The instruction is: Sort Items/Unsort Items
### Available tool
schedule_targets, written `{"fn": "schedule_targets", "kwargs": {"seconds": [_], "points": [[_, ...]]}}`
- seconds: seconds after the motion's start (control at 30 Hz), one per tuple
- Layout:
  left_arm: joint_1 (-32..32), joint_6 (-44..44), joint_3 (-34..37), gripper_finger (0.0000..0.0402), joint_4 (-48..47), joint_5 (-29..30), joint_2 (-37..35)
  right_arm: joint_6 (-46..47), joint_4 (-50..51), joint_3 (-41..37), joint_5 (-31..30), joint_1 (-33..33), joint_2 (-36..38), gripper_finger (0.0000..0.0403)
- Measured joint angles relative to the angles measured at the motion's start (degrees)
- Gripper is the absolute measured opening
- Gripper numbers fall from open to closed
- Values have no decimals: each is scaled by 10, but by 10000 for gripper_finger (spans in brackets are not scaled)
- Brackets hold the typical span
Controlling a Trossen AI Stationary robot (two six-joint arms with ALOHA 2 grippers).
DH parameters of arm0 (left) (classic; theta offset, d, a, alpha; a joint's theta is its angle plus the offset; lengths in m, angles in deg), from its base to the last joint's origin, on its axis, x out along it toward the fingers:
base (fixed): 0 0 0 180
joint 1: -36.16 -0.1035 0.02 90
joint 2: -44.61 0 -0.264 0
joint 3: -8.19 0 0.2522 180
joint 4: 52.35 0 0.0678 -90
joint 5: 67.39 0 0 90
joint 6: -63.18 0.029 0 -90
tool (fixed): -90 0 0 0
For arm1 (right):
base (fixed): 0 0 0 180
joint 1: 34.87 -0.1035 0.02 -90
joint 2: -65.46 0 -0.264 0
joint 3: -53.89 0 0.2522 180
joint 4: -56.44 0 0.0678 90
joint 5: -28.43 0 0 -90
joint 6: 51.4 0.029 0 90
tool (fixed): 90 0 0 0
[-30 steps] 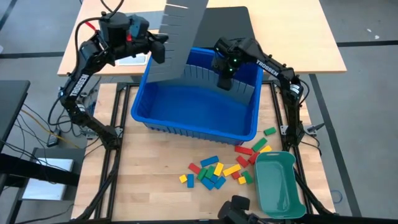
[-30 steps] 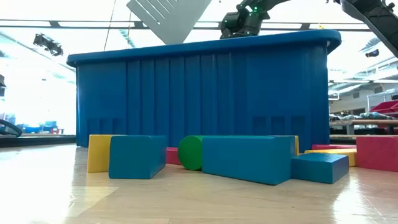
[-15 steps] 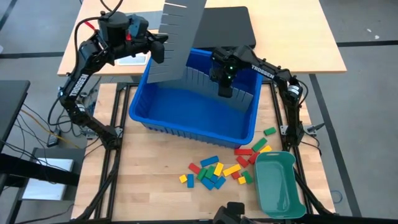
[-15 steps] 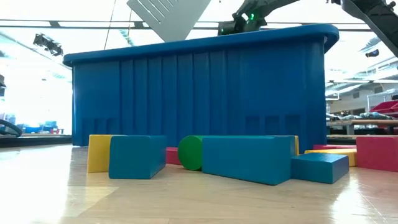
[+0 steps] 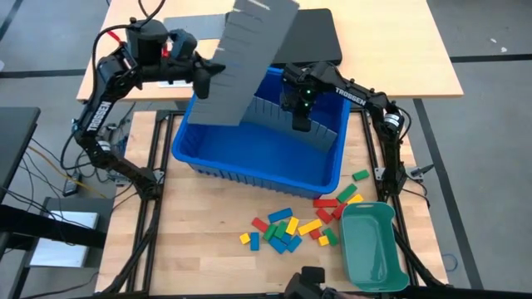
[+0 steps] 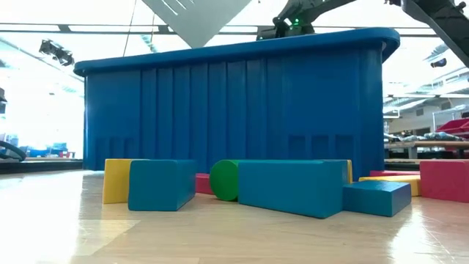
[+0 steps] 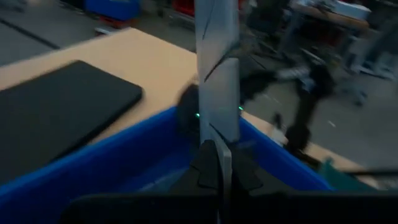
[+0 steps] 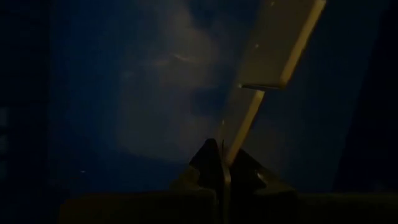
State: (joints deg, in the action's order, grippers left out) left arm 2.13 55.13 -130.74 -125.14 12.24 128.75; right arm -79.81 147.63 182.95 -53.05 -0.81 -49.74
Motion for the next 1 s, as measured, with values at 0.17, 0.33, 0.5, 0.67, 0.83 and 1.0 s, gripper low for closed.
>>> {"fn": "schedule_targets", "kwargs": {"seconds": [0.17, 0.33, 0.5, 0.67, 0.83, 1.0], "points": [[1, 26, 0, 2, -72, -79, -10, -2, 3, 0, 4, 13, 0, 4], [23, 72, 0, 2, -145, -115, -17, -2, 1, 0, 5, 20, 0, 4], [72, 116, 0, 3, -157, -160, -22, -3, -1, 0, 4, 25, 0, 4], [128, 148, 0, 3, -170, -199, -22, -4, -1, 0, 3, 25, 0, 4], [174, 151, 0, 3, -229, -255, -21, -6, -1, 0, 3, 25, 0, 4], [210, 124, 22, 3, -271, -273, -20, -10, -1, 0, 2, 25, 0, 4]]}}
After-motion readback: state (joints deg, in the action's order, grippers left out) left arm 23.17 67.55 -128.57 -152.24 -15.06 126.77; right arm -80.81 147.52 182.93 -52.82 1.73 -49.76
